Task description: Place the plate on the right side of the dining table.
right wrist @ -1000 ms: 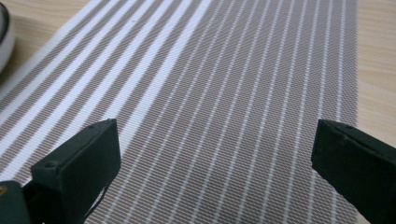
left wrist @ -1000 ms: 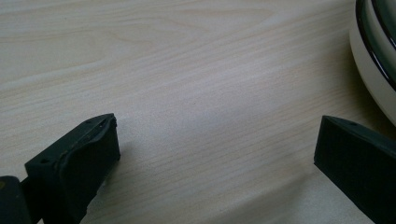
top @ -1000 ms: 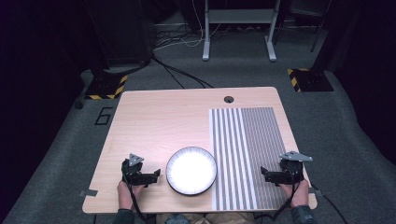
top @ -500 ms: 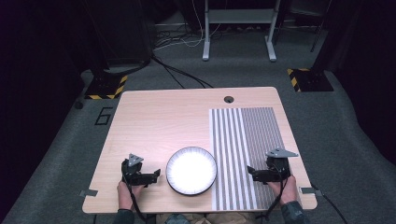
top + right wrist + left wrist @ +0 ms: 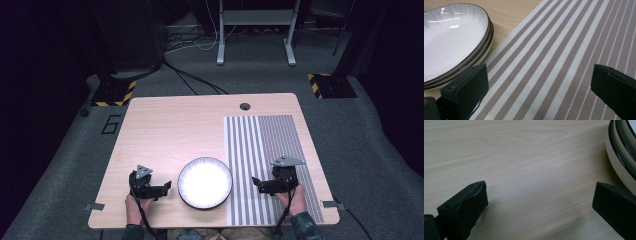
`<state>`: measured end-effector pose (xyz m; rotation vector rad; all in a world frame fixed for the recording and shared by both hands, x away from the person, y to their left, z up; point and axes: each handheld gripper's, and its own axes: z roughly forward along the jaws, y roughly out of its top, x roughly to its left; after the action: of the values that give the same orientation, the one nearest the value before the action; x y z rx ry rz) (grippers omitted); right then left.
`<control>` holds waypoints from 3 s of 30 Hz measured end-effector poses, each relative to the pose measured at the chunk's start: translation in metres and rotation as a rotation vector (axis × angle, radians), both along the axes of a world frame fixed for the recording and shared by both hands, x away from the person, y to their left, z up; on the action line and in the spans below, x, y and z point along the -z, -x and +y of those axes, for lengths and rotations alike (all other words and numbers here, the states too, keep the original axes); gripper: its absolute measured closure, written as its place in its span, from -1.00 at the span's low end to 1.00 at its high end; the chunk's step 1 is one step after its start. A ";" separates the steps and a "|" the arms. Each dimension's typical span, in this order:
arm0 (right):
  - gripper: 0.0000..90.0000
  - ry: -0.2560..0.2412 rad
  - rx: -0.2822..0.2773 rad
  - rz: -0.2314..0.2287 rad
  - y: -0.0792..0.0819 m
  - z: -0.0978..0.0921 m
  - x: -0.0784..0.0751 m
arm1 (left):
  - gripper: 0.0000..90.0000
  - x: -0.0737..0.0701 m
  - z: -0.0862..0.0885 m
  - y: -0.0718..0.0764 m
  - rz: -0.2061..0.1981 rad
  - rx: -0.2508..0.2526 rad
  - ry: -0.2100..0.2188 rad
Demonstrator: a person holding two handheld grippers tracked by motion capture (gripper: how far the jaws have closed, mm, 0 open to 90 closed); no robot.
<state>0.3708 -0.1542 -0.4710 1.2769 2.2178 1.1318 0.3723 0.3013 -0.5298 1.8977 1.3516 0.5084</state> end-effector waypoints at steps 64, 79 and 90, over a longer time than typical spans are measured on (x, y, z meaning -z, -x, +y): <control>-0.99 0.001 -0.318 0.081 -0.017 0.118 0.011 | -1.00 0.000 -0.016 0.002 0.013 0.072 0.059; -1.00 -0.010 -0.314 0.076 -0.017 0.121 0.012 | -1.00 0.000 -0.017 0.003 0.013 0.060 0.065; -1.00 -0.015 -0.296 0.088 -0.017 0.122 0.014 | -1.00 0.000 -0.016 0.002 0.025 0.059 0.077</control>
<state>0.3877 -0.0321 -0.4847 1.0453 2.5311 1.2175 0.3708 0.2854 -0.5302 1.8811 1.3079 0.3991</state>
